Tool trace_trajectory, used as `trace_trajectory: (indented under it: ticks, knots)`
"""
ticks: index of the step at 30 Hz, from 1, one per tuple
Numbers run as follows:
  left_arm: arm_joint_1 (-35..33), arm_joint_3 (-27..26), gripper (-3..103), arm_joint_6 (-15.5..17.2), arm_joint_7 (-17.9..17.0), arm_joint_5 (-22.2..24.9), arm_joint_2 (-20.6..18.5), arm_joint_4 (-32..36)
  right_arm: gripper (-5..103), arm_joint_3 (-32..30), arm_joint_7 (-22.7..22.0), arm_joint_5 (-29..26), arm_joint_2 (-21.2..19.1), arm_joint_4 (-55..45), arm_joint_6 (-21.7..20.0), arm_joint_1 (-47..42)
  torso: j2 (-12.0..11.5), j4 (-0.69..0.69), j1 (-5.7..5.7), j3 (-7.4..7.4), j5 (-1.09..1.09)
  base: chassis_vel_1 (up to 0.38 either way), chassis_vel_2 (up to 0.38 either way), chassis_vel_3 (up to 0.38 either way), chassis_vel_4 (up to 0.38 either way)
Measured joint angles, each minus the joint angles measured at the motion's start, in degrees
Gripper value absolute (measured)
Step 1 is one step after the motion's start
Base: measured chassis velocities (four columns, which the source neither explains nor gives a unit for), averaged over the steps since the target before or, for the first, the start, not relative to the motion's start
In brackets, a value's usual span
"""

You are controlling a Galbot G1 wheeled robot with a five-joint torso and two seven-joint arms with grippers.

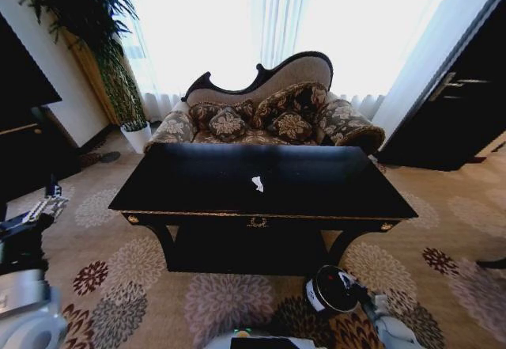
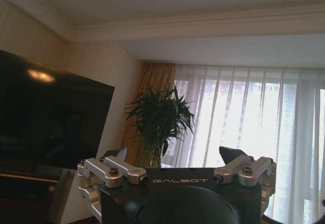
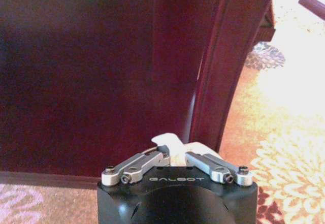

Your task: Move to the front of the table and place the trash on the table into the trash bin.

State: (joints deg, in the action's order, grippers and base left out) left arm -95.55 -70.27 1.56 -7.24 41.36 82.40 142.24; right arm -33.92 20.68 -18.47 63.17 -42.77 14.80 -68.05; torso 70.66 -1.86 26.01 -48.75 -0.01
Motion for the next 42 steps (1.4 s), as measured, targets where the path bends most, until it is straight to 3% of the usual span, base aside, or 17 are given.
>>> trace_trajectory:
  ticks: [4,5,7,11,14,19,20,22,24,28,35,37,42]
  knots:
    - [-0.2,0.3,100,-0.2,0.1,-0.6,0.0,0.0,-2,0.0,-0.3,2.7,0.7,0.8,-0.2,0.6,0.0,0.0,0.0,0.0,0.0,0.0,0.0,0.0,0.0]
    - [-0.2,0.3,100,-0.3,0.1,-0.6,0.0,0.0,3,0.0,-0.4,3.7,0.8,0.9,-0.4,0.6,0.0,0.0,0.0,0.0,0.0,0.0,0.0,0.0,0.0]
    - [-0.3,0.2,100,-0.3,0.1,-0.6,-0.1,0.0,3,0.0,-0.5,4.1,0.8,1.0,-0.5,0.6,0.0,-0.01,0.0,0.0,0.0,0.0,0.0,0.0,0.0]
    - [-0.2,0.5,100,-0.3,0.1,-1.1,-0.2,-0.3,24,-0.1,-0.8,4.4,0.6,1.4,-0.9,1.2,0.0,0.0,0.0,0.0,-0.01,0.0,0.0,0.0,0.0]
    - [-0.1,0.8,100,-0.3,0.1,-1.2,-0.2,-0.4,30,-0.1,-0.8,4.4,0.6,1.4,-0.9,1.2,0.0,-0.01,0.0,0.0,-0.01,0.0,0.0,0.0,0.0]
    - [0.2,0.9,100,-0.4,0.1,-1.3,-0.6,-1.2,52,-0.1,-0.6,4.5,0.4,1.5,-1.1,1.2,0.0,0.0,0.0,0.0,0.0,0.0,0.0,0.0,0.0]
    - [0.3,0.9,100,-0.4,0.1,-1.3,-0.6,-1.3,52,-0.1,-0.6,4.5,0.3,1.6,-1.1,1.3,0.0,0.0,0.0,0.0,0.0,0.0,0.0,0.0,0.0]
    - [0.8,1.9,100,-0.6,0.2,-1.8,-0.6,-1.9,74,-0.4,-0.4,5.0,0.3,1.7,-1.1,1.3,0.0,0.0,0.0,0.0,-0.01,0.0,0.0,0.0,0.0]
    - [0.9,2.0,100,-0.6,0.2,-1.9,-0.7,-2.0,74,-0.4,-0.4,5.0,0.4,1.6,-1.1,1.2,0.0,0.0,0.0,0.0,-0.01,0.0,0.0,0.0,0.0]
    - [1.2,1.9,100,-0.6,0.2,-1.8,-1.2,-2.5,95,-0.7,0.9,4.9,1.0,0.0,-0.9,0.3,0.0,0.0,0.0,0.0,0.0,0.0,0.0,0.0,0.0]
    - [1.8,1.8,100,-0.6,0.2,-1.5,-1.5,-2.8,100,-1.8,4.8,3.8,2.3,-8.0,-1.4,-4.1,0.0,0.0,0.0,0.0,-0.01,0.0,0.0,0.0,0.0]
    - [2.2,2.4,100,-0.6,0.2,-1.5,-1.2,-2.9,100,-2.3,7.9,2.3,2.8,-11.7,-0.7,-7.0,0.0,0.0,0.0,0.01,0.0,0.0,0.0,0.0,0.0]
    - [3.3,4.3,100,-0.9,0.2,-2.2,-0.7,-3.7,100,-2.8,10.7,-3.1,4.3,-19.0,1.1,-12.9,0.0,-0.01,0.0,0.0,0.0,0.0,0.0,0.0,0.0]
